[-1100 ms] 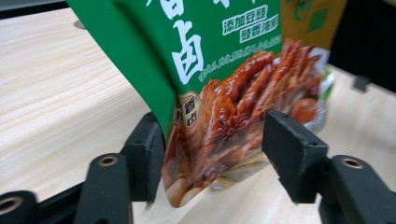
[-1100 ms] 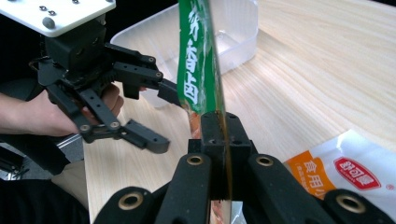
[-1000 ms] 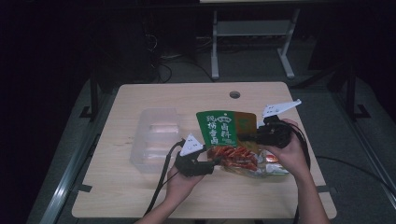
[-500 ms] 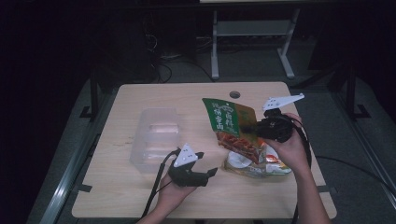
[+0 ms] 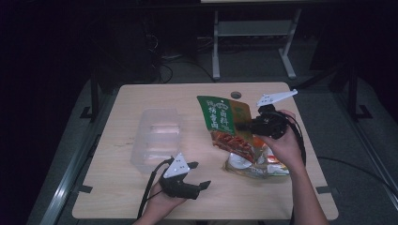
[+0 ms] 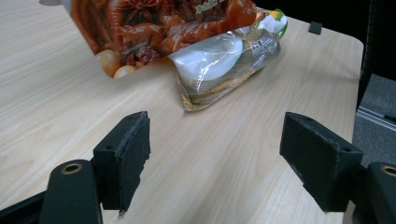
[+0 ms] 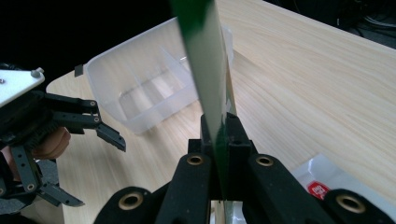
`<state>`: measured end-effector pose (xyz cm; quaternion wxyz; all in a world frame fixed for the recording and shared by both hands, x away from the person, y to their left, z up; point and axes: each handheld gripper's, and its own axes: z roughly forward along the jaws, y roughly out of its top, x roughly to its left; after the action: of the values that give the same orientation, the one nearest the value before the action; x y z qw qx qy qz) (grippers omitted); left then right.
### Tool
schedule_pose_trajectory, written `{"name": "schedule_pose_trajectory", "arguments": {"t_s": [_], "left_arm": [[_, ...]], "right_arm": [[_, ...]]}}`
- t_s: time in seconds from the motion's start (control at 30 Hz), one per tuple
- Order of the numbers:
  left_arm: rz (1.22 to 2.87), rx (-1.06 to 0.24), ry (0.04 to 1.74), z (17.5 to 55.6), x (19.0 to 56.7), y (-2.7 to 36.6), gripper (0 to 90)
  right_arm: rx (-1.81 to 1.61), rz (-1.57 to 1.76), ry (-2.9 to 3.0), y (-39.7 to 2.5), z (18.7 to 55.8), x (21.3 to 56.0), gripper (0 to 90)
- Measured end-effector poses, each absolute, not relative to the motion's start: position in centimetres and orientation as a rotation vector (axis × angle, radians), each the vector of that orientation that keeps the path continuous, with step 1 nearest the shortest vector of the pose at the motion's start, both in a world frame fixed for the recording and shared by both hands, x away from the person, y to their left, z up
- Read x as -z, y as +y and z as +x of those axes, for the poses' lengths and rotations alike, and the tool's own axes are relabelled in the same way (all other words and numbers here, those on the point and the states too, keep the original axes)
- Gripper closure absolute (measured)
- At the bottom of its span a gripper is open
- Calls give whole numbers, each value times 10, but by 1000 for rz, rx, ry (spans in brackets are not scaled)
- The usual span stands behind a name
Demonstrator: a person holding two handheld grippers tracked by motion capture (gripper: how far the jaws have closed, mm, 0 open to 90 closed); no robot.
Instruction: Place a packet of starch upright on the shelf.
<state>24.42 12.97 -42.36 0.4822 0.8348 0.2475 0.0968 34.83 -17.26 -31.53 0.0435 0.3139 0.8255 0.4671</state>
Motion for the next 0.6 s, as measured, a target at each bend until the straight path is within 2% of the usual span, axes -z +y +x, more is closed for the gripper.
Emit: {"name": "schedule_pose_trajectory", "arguments": {"t_s": [0.6], "left_arm": [[2037, -215, 564, 241, 427, 131, 230]], "right_arm": [[-1474, 955, 2531, -150, 372, 290, 900]]}}
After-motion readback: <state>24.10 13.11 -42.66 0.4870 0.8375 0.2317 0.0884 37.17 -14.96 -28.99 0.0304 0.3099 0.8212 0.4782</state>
